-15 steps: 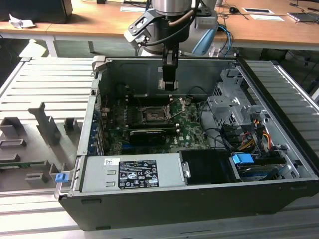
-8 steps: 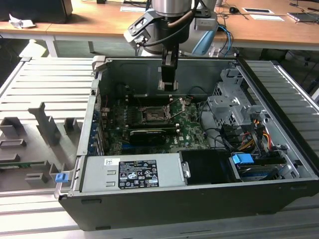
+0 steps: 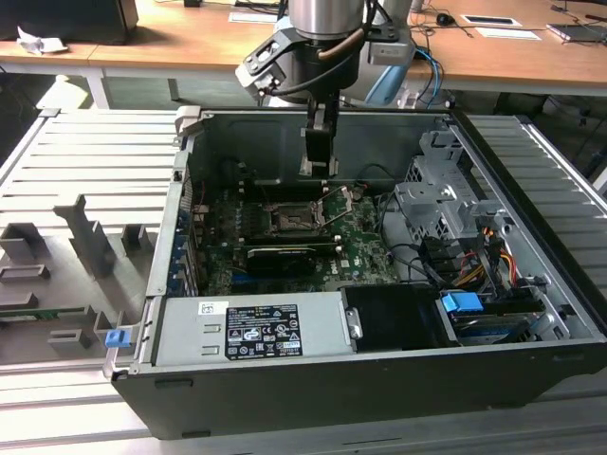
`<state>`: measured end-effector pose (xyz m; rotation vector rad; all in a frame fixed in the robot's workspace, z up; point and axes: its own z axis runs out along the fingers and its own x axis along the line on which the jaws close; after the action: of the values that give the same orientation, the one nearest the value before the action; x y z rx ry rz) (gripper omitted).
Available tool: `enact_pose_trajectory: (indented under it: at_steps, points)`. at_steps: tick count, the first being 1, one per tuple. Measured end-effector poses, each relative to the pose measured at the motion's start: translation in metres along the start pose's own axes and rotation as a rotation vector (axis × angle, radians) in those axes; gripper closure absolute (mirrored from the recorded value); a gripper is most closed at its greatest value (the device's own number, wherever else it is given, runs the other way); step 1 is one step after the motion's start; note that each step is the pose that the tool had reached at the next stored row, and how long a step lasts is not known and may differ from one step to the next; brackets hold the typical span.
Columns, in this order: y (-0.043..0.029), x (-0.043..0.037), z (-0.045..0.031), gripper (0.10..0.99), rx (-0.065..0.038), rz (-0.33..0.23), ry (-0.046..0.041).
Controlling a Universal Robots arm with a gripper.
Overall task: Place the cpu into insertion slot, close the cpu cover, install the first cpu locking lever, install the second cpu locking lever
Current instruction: 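Place the cpu into insertion slot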
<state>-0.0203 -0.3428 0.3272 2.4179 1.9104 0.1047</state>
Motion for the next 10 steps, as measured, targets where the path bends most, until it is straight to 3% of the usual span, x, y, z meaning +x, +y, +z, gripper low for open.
enact_pose_trajectory:
  at_steps: [6, 10]
  points:
    - [-0.0005, -0.0001, 0.0061, 0.557, 0.003, -0.151, 0.013]
    - [-0.0005, 0.0, 0.0069, 0.557, 0.003, -0.156, 0.014]
